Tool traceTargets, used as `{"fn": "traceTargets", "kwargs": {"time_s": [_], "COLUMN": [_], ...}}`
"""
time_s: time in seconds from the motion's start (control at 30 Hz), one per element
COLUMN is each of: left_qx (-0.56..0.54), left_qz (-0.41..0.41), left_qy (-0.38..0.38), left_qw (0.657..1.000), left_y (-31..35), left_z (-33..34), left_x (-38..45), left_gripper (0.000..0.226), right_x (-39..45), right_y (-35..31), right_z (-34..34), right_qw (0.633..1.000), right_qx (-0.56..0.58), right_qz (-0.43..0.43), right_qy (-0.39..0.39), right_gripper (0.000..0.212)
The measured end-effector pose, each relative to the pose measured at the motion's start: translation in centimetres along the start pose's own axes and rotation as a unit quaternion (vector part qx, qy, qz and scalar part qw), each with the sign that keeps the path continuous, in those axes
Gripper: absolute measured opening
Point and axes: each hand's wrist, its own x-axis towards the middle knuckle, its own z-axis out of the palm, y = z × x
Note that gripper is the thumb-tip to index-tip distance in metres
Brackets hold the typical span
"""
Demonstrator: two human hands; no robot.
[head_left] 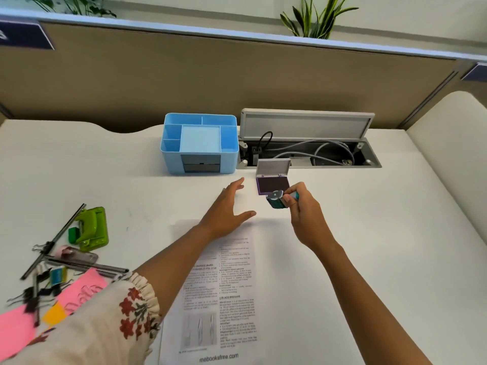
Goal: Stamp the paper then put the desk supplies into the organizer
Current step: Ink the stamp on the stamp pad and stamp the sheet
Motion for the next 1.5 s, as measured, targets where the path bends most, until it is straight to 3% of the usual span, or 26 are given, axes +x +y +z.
{"fn": "traceTargets", "kwargs": {"time_s": [0.5,0.73,1.07,1.5], "left_qx": [0.071,0.148,0.183,0.239], "left_qz": [-0.012,0.047,0.003,0.014], "left_qy": [-0.016,-0.062,-0.11,-0.132], "left_qw": [0.997,0.986,0.977,0.962], "left_y": [-1.8,-3.6,-4.7,-6.3], "left_z": [-2.4,-1.9,-0.3,2.9], "left_x": [-9.7,-15.6,-23.0,-26.9], "left_gripper": [0.098,0.102,0.11,0.094], "right_x": [-10.3,-14.4,-19.4,-25.3], "right_y": [-3.3,-3.1,-3.8,-2.9], "right_z": [1.8,2.5,3.3,4.3], "right_qw": [1.0,1.0,0.999,0.997], "right_qx": [0.029,0.025,0.017,-0.017], "right_qz": [0.001,0.005,0.02,0.033], "right_qy": [0.01,0.007,-0.018,-0.071], "right_gripper": [0.007,0.009,0.009,0.004]}}
